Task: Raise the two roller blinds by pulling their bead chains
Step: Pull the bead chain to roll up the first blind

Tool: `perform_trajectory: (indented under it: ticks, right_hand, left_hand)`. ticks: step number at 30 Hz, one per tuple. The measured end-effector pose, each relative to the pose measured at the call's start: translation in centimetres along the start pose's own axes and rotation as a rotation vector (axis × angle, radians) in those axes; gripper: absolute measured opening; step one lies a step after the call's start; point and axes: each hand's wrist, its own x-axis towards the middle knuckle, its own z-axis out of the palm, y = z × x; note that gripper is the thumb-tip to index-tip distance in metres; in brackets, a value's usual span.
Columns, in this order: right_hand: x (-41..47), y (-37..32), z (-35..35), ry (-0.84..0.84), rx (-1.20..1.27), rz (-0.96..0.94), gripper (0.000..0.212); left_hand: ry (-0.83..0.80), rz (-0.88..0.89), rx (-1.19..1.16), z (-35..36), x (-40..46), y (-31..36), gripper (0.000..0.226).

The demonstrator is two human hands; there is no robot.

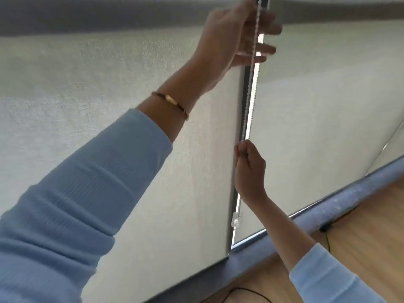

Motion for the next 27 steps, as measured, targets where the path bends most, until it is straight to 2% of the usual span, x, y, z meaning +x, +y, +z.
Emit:
perform_trajectory:
  ticks: [2, 4, 7, 9, 13, 15, 17, 19, 20, 24, 27]
  right_hand:
    - [-2.3, -0.5, 0.6, -0.028, 0.022, 0.019, 0.034]
    - [-4.3, -0.8, 0.7, -0.059, -0.008, 0.014, 0.031]
    - [-6.4, -0.5, 0.3, -0.091, -0.025, -0.005, 0.032]
    - [-7.7, 0.1, -0.2, -0.151, -0.094, -0.024, 0.031]
    - [-9.8, 2.2, -2.0, -0.404, -0.054, 0.197, 0.032]
    - [-9.5, 1.8, -2.9, -0.498, -0.037, 0.290, 0.050]
    - [-7.3, -0.1, -3.3, -0.490, -0.013, 0.315, 0.084]
    - [-3.9, -3.4, -2.9, -0.482, 0.045, 0.285, 0.104]
    - [-1.9, -5.4, -2.5, -0.495, 0.072, 0.253, 0.103]
    - [5.1, -14.0, -0.1, -0.552, 0.233, 0.045, 0.063]
    - [8.6, -20.1, 1.8, -0.572, 0.369, -0.044, 0.049]
  left_hand:
    - [-0.018, 0.036, -0.085, 0.0, -0.3, 2.1, 0.045]
    - [0.040, 0.084, -0.098, 0.3, -0.9, 3.3, 0.035]
    - [0.123, 0.132, -0.082, 0.6, -3.1, 3.6, 0.052]
    - [0.143, 0.165, -0.145, 0.9, -4.6, 3.9, 0.053]
    - [0.176, 0.100, -0.375, -0.6, -8.6, 2.0, 0.054]
    - [0.205, 0.049, -0.382, -1.8, -10.9, -0.5, 0.054]
    - [0.243, -0.013, -0.359, -2.8, -13.1, -3.2, 0.055]
    - [0.278, -0.094, -0.333, -3.2, -15.2, -5.8, 0.056]
    - [0.295, -0.142, -0.324, -3.1, -16.3, -7.0, 0.056]
    - [0.357, -0.335, -0.303, -1.8, -20.3, -11.6, 0.061]
    - [0.383, -0.429, -0.261, -0.5, -22.9, -14.7, 0.063]
